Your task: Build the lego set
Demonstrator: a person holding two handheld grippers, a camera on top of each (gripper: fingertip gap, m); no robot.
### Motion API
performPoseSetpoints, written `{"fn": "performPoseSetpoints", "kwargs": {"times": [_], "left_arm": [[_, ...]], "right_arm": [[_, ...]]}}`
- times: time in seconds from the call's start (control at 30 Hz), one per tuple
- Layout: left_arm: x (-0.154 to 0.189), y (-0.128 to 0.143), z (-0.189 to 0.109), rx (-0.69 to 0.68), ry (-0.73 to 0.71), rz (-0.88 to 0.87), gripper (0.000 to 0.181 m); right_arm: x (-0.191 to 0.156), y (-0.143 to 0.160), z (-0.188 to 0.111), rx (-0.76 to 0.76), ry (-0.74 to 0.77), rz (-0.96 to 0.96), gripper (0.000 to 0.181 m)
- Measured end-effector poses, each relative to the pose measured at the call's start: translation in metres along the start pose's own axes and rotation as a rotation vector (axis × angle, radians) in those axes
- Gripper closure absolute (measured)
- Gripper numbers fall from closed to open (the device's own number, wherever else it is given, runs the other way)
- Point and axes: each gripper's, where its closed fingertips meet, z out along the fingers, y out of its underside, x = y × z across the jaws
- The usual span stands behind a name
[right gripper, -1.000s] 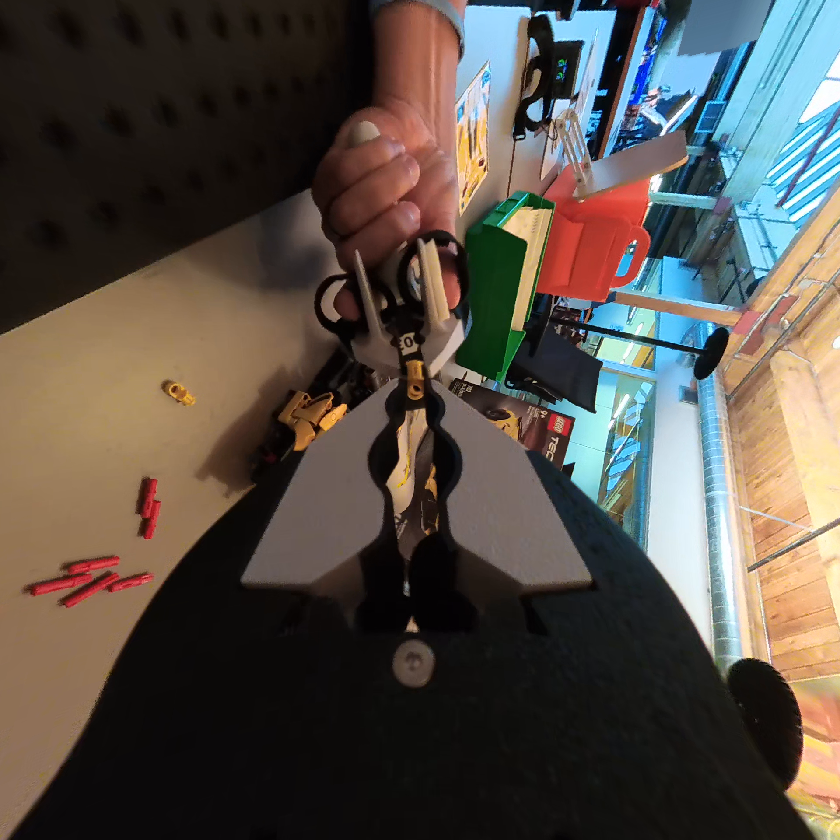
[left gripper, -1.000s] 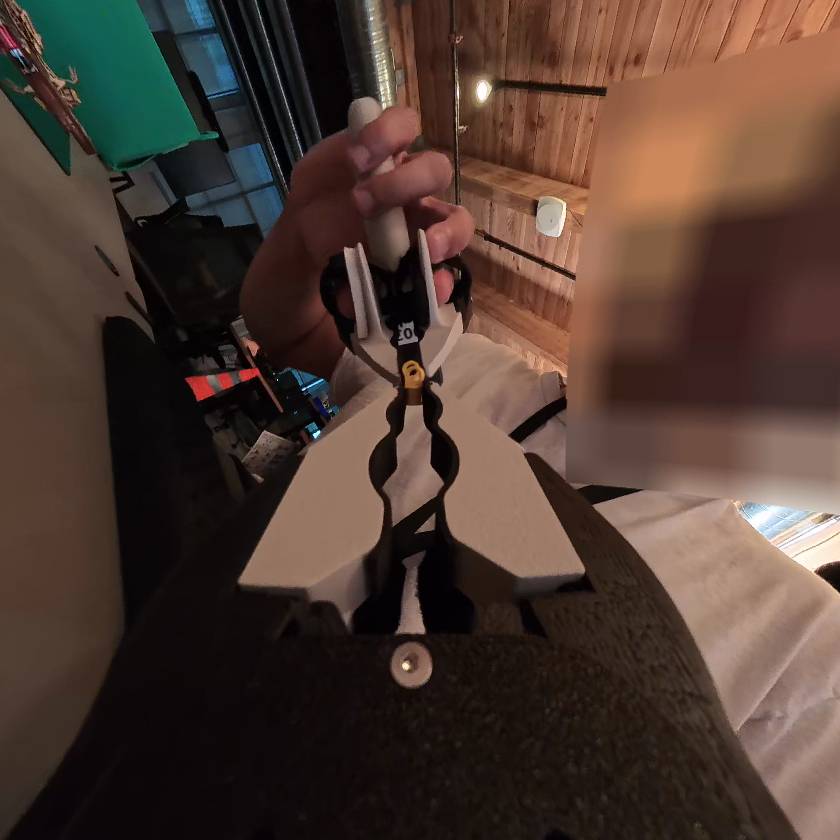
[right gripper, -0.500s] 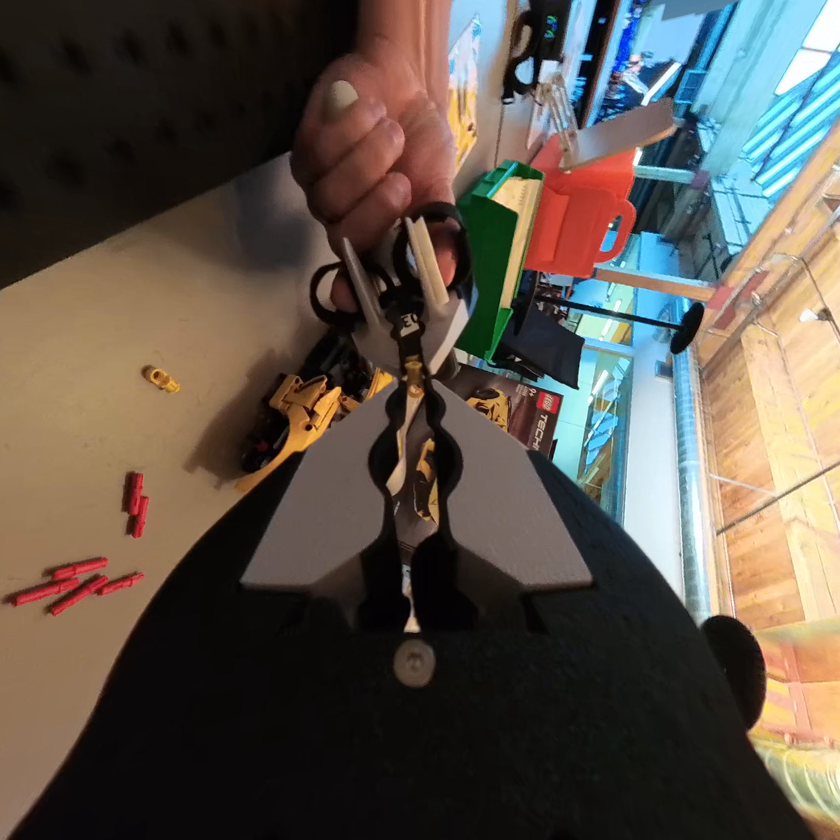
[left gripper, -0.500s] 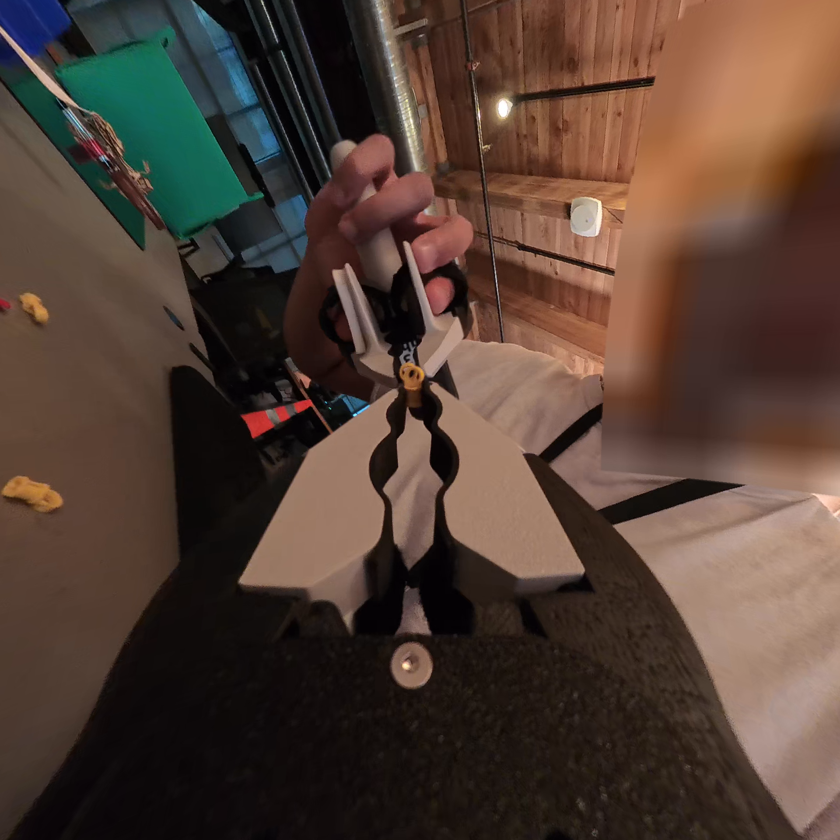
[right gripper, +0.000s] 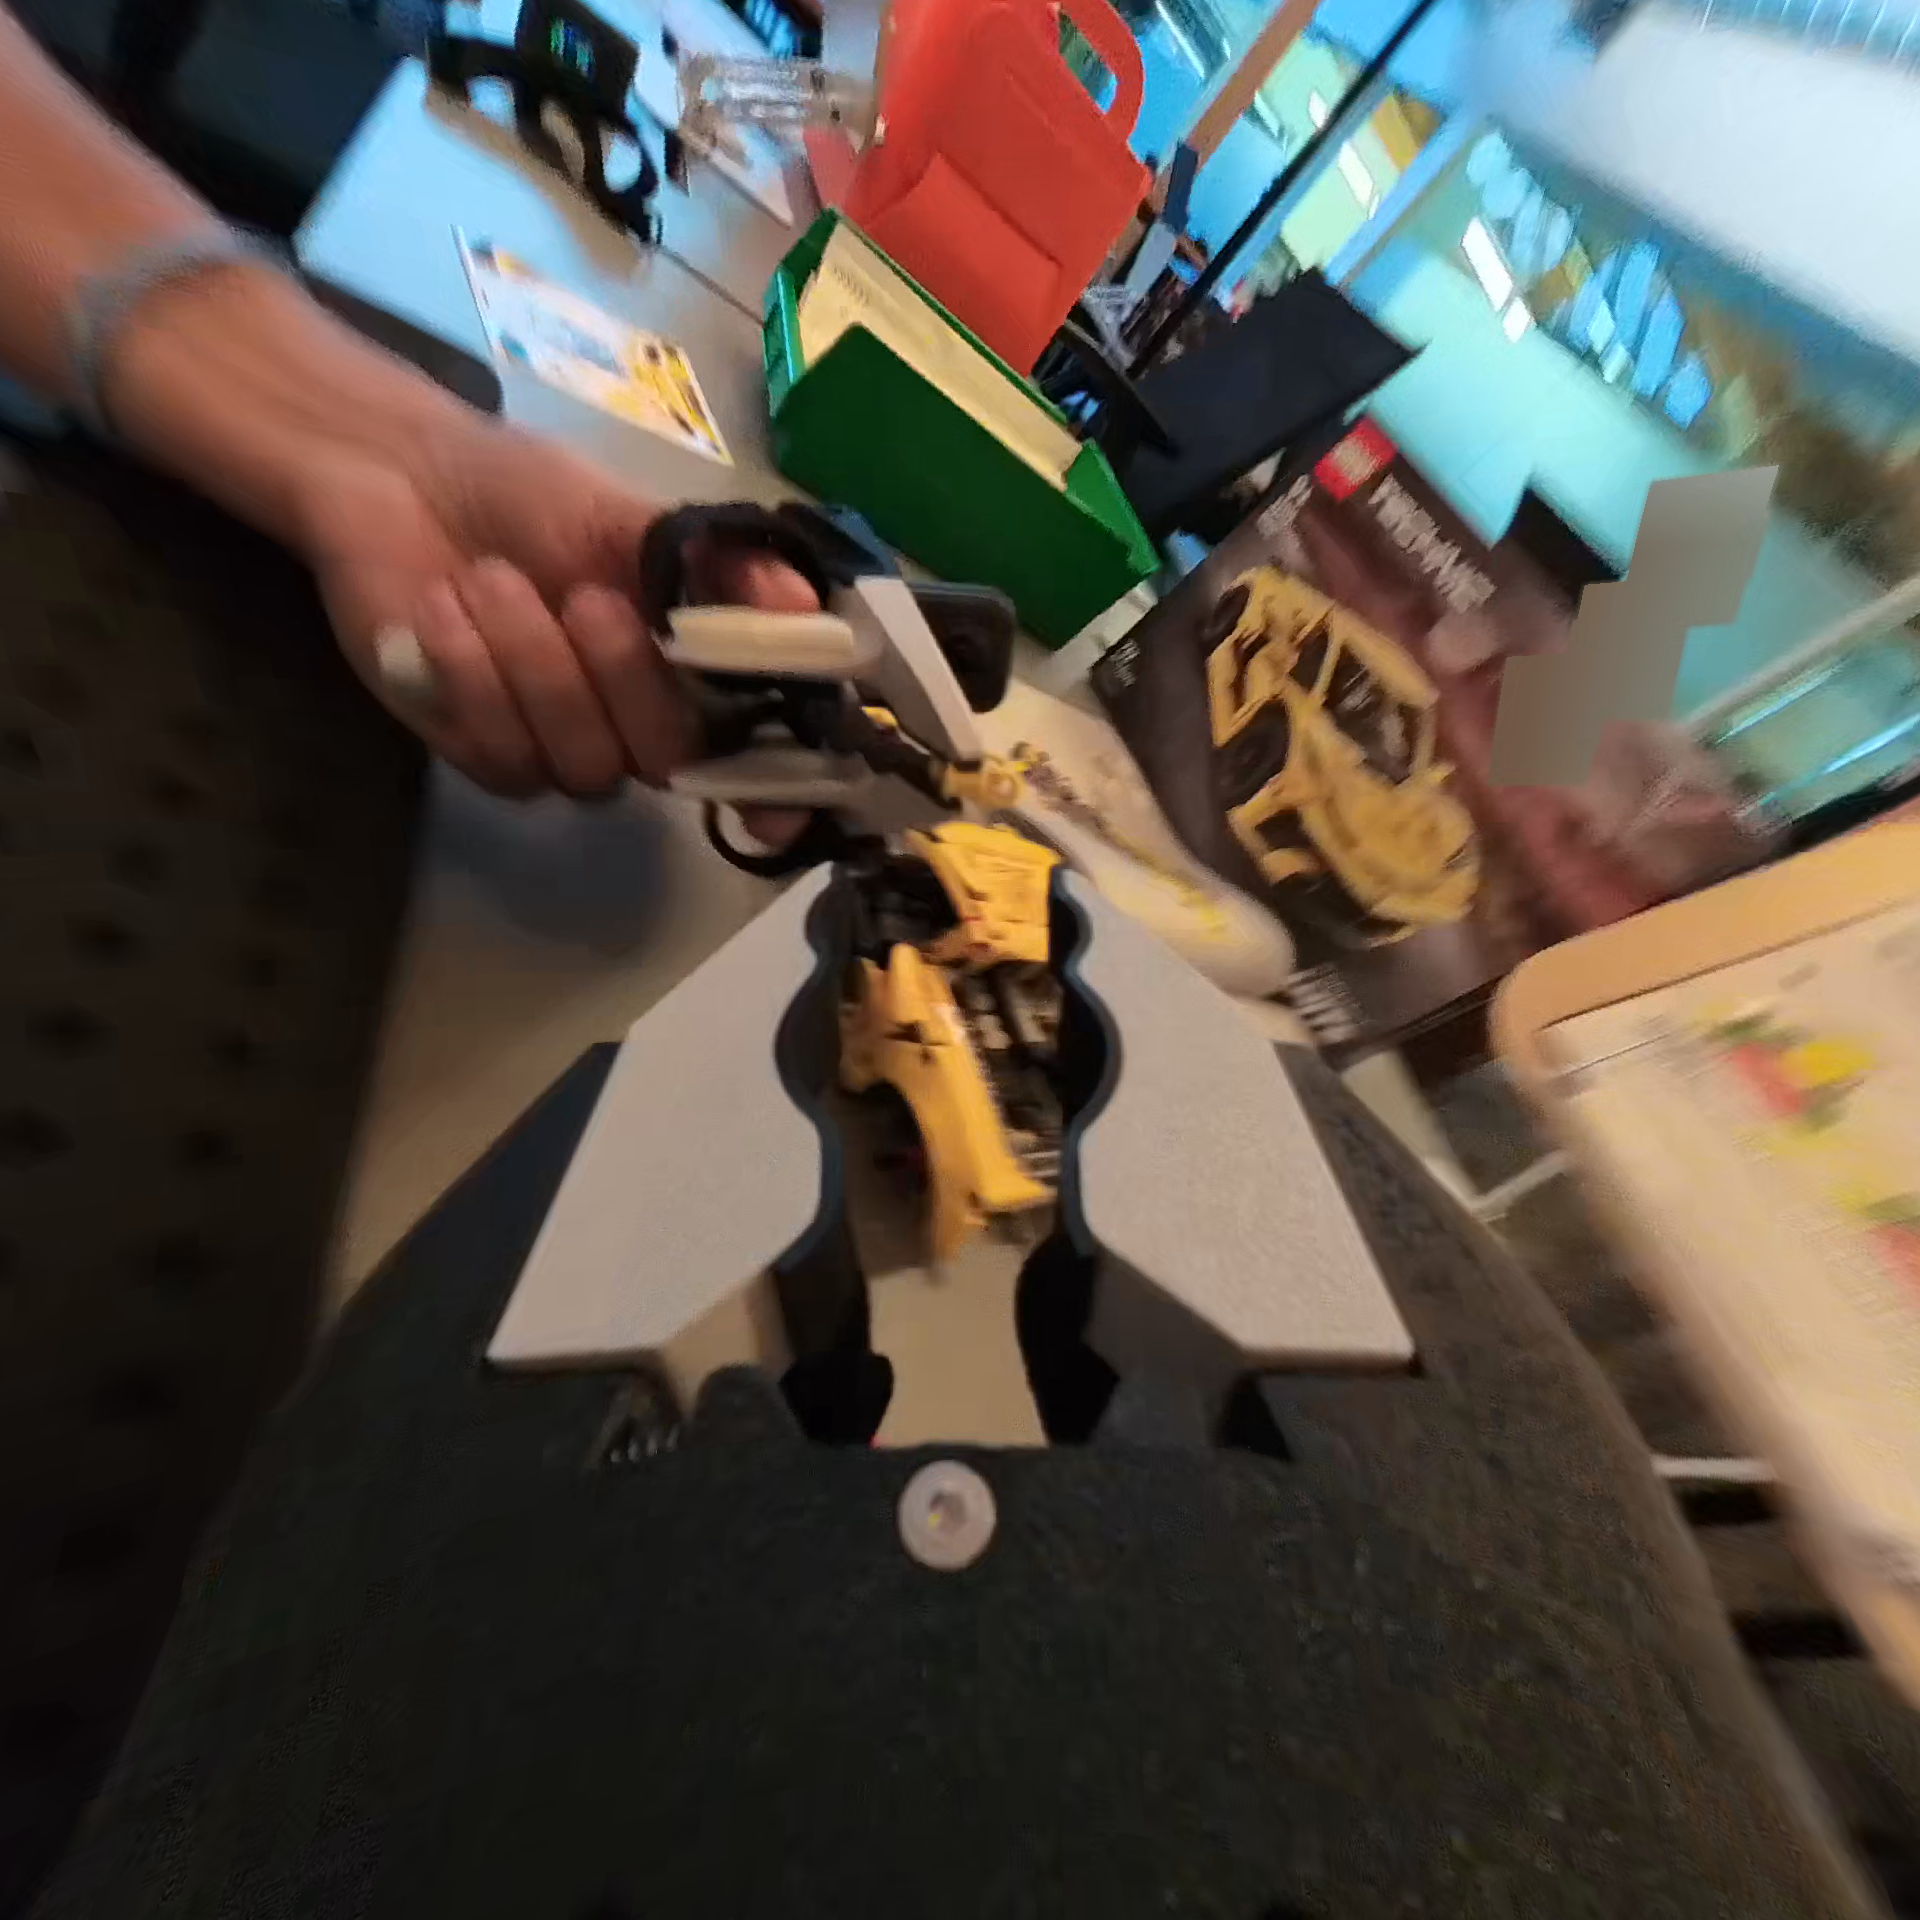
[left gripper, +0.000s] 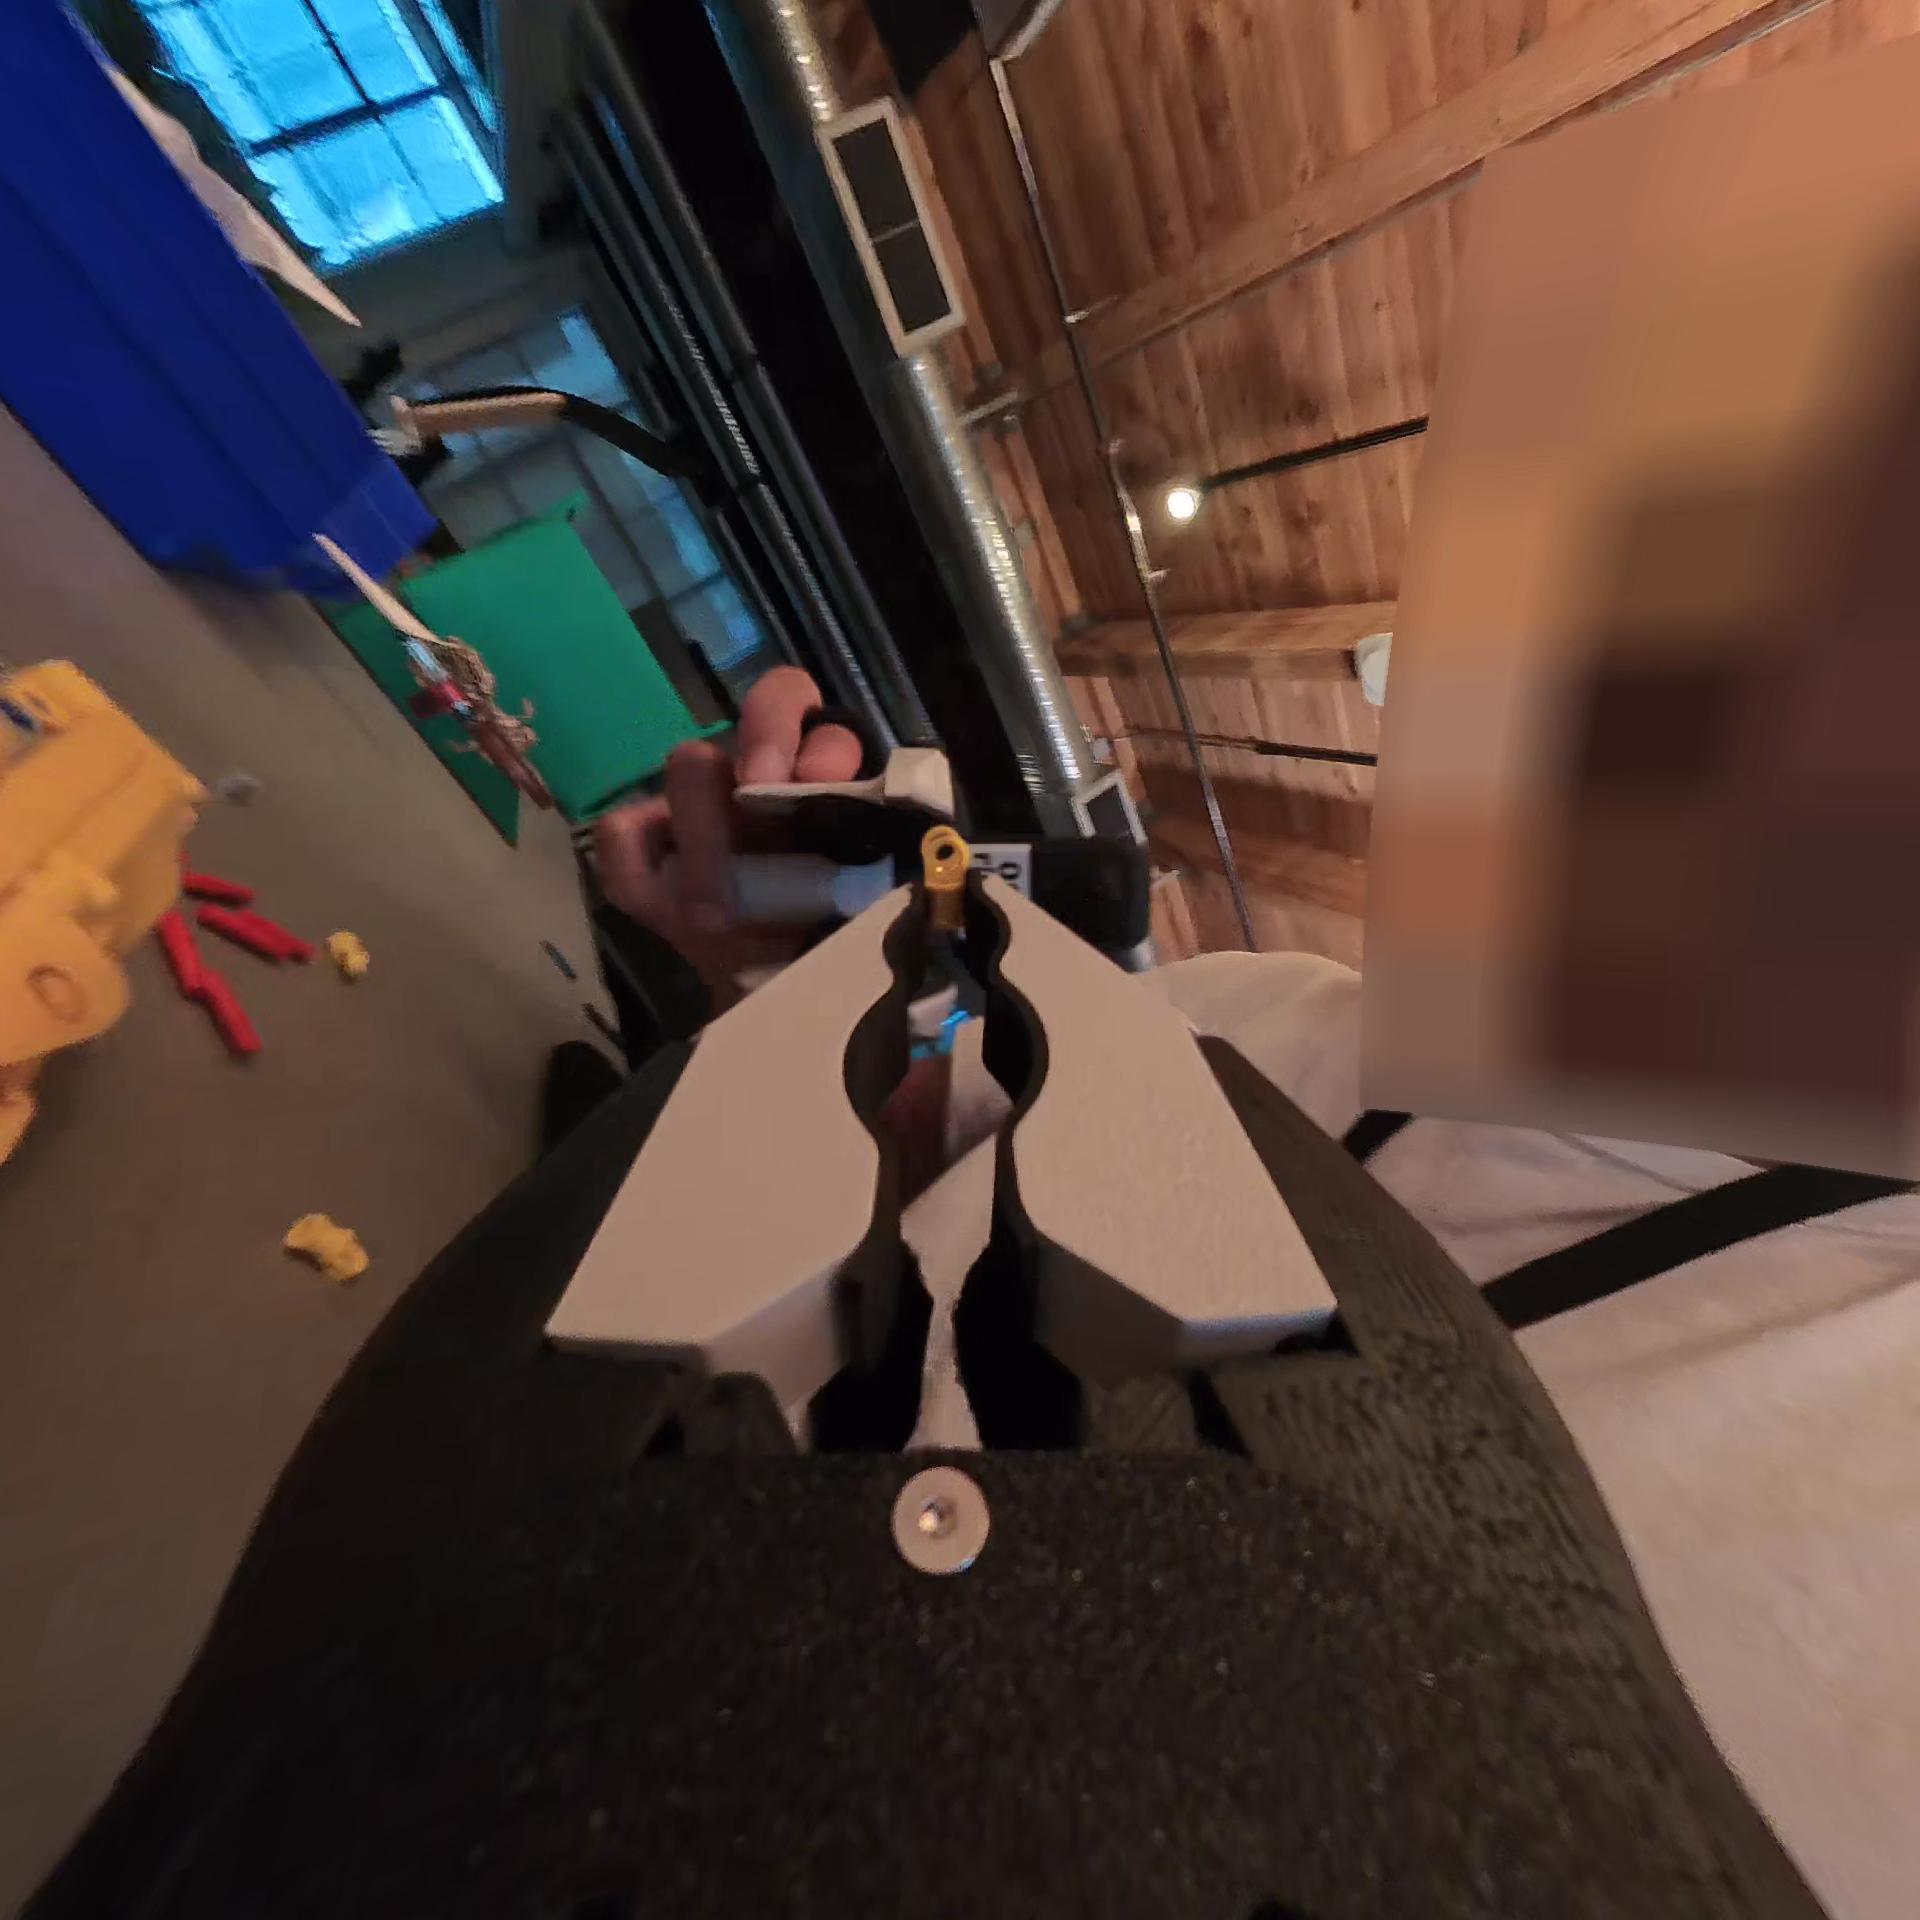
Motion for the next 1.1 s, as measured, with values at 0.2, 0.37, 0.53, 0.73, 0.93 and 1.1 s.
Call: {"fn": "performPoseSetpoints", "kwargs": {"times": [0.2, 0.37, 0.53, 0.73, 0.93, 1.1], "left_arm": [[-0.011, -0.008, -0.003, 0.084, -0.025, -0.054, 0.176], [-0.003, -0.008, -0.001, 0.104, 0.047, -0.101, 0.176], [-0.004, -0.005, 0.0, 0.101, 0.05, -0.115, 0.176], [-0.007, -0.004, 0.0, 0.092, 0.015, -0.087, 0.176], [-0.011, -0.006, 0.0, 0.112, 0.004, -0.115, 0.175], [-0.014, -0.007, 0.001, 0.125, -0.003, -0.13, 0.175]], "right_arm": [[0.009, -0.007, 0.019, 0.033, 0.265, 0.32, 0.141], [0.011, 0.002, 0.026, -0.014, 0.435, 0.3, 0.149], [0.008, -0.008, 0.024, 0.002, 0.498, 0.181, 0.163], [0.006, -0.004, 0.026, -0.01, 0.505, 0.178, 0.163], [0.007, 0.002, 0.027, -0.018, 0.527, 0.192, 0.164], [0.007, 0.005, 0.027, -0.029, 0.538, 0.195, 0.166]]}}
